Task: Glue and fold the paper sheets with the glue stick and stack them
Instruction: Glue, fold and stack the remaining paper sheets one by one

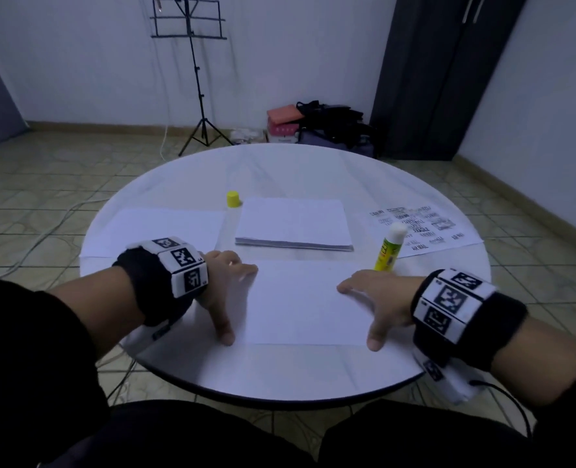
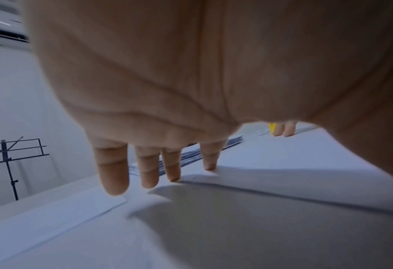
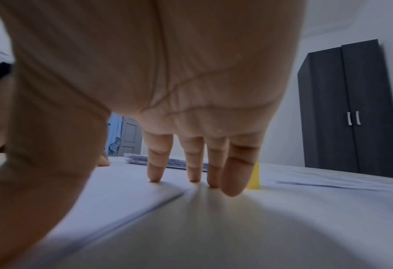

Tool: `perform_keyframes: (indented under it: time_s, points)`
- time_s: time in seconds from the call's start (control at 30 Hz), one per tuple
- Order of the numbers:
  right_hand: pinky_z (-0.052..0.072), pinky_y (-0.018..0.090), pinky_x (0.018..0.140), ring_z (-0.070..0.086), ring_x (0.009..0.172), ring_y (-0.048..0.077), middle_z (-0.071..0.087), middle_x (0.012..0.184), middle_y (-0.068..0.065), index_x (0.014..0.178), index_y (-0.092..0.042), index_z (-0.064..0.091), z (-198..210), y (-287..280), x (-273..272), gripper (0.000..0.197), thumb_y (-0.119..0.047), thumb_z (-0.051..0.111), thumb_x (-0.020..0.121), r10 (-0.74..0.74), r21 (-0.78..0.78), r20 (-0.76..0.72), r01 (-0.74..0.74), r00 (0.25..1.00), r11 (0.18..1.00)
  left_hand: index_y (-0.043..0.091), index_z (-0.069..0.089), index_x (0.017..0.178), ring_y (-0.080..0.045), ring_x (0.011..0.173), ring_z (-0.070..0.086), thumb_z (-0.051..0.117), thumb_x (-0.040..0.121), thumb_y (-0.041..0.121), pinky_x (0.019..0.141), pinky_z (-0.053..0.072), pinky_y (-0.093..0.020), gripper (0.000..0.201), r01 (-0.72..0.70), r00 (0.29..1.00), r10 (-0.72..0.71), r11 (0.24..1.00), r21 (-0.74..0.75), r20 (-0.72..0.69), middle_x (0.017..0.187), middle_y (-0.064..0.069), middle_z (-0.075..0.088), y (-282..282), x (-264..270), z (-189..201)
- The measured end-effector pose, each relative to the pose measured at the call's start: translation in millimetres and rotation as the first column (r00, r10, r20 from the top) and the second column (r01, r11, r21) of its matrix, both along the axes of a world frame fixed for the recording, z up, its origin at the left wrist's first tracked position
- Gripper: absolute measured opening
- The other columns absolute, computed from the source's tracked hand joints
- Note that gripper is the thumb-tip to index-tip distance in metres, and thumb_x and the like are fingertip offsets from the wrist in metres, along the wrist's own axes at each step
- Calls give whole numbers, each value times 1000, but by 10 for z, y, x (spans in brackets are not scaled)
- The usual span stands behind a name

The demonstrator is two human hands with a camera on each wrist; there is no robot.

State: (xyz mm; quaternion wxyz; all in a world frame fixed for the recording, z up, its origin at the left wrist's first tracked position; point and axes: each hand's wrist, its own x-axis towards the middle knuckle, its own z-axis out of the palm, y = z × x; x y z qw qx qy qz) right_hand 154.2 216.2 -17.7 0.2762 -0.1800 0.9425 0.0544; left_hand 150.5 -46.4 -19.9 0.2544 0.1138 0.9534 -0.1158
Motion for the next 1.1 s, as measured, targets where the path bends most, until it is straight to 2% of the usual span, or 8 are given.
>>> perform_keyframes:
  time_s: [0.33, 0.43, 0.57, 0.67, 0.8, 0.9, 0.97, 1.1]
  points:
    - [32, 50, 103, 33, 134, 32, 31, 147, 10, 150, -31, -3, 77, -247, -46, 132, -37, 88, 55, 56, 283, -43, -41, 997, 958, 31, -18, 149, -19, 137, 35, 83, 52, 63, 113, 28, -36, 144, -296, 955, 287, 886, 357, 79, 151, 4, 32, -7, -81, 46]
    - [34, 49, 102, 34, 134, 32, 30, 147, 12, 150, -30, -7, 62, -237, -1, 133, -35, 87, 57, 22, 271, -66, -4, 998, 963, 34, -10, 150, -22, 119, 53, 84, 59, 47, 98, 44, -32, 131, -434, 892, 414, 665, 608, 184, 142, 1, 43, -36, -77, 70]
    - [40, 42, 97, 41, 129, 30, 34, 144, 12, 150, -26, -9, 64, -208, 115, 125, -23, 84, 66, -49, 170, -61, 59, 997, 984, 23, 36, 137, -23, 64, 61, 62, 79, -16, 51, 54, -30, 75, -555, 758, 483, 125, 822, 438, 84, -12, 55, -53, 90, 53]
    - [49, 41, 92, 51, 117, 31, 38, 137, 9, 148, -27, 3, 34, -184, 188, 115, -15, 81, 64, -145, 5, -2, 145, 989, 989, 6, 49, 120, -28, 77, 62, 56, 79, -20, 65, 58, -35, 49, -480, 829, 440, 243, 843, 345, 94, -16, 62, -74, 236, 17]
    - [49, 34, 90, 54, 110, 24, 39, 134, 2, 137, -19, 27, -6, -169, 236, 82, -16, 74, 70, -358, -256, -7, 344, 934, 903, 28, 18, 146, -22, 81, 64, 62, 81, -7, 74, 53, -30, 86, -172, 902, 431, 418, 892, -28, 96, -7, 69, -117, 379, 94]
    - [42, 24, 82, 51, 103, 19, 47, 118, -1, 123, -20, 43, 5, -195, 221, 49, -15, 66, 80, -541, -539, 71, 489, 838, 686, 33, 5, 149, -16, 77, 63, 64, 82, -5, 70, 50, -22, 97, -67, 882, 459, 344, 937, -105, 89, -3, 68, -184, 423, 174]
    - [40, 20, 75, 51, 96, 15, 54, 105, -2, 108, -18, 57, 6, -243, 192, 27, -7, 61, 83, -593, -667, 138, 517, 793, 536, 32, 21, 139, -17, 74, 62, 61, 83, -9, 71, 51, -26, 79, -40, 845, 529, 206, 978, -77, 87, -3, 67, -238, 384, 227]
    - [44, 20, 79, 55, 95, 15, 61, 103, 0, 118, -12, 62, 51, -408, 117, 39, 6, 45, 88, -659, -743, 147, 522, 738, 419, 26, 48, 95, -24, 76, 57, 55, 85, -10, 75, 51, -41, 38, -26, 786, 609, 202, 979, -105, 87, -8, 65, -337, 148, 232]
